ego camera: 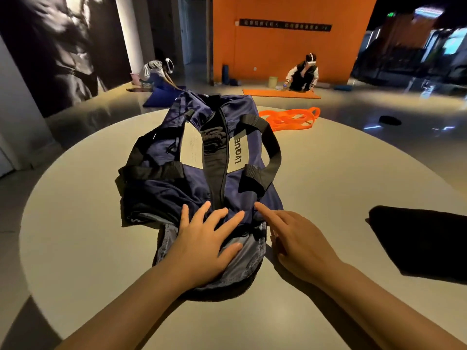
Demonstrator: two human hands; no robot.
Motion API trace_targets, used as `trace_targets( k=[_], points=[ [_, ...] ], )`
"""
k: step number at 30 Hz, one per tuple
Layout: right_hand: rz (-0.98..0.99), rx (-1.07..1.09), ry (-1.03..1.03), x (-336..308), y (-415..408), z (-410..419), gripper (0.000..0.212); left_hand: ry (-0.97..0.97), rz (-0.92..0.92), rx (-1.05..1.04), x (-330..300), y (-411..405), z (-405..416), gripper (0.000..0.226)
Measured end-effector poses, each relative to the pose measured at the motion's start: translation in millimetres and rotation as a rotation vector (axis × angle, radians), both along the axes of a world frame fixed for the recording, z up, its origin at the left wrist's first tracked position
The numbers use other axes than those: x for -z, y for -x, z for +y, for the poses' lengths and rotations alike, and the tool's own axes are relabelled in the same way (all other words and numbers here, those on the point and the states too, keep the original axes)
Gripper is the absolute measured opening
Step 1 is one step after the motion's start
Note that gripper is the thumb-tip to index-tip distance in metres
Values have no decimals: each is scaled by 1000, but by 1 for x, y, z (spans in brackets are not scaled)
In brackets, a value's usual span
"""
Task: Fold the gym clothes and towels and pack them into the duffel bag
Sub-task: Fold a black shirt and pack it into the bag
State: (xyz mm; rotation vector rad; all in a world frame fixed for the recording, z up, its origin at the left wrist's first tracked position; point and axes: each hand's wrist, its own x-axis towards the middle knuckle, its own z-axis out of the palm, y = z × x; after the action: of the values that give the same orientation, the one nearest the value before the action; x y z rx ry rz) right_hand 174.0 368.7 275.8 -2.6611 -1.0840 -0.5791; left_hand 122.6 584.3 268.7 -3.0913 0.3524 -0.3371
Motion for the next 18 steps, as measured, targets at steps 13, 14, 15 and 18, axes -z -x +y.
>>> trace_targets(
  k=[13, 14, 15, 18],
  points=[
    [74, 169, -141, -8, 127, -75, 60, 43, 71, 202, -8, 92, -57, 76],
    [80, 177, -162, -6, 138, -75, 63, 69, 67, 210, -8, 100, -59, 76],
    [83, 181, -194, -2, 148, -76, 65, 96, 66, 215, -7, 107, -60, 76],
    [79, 198, -282, 11, 168, -78, 69, 159, 64, 214, -4, 123, -63, 77]
  ],
)
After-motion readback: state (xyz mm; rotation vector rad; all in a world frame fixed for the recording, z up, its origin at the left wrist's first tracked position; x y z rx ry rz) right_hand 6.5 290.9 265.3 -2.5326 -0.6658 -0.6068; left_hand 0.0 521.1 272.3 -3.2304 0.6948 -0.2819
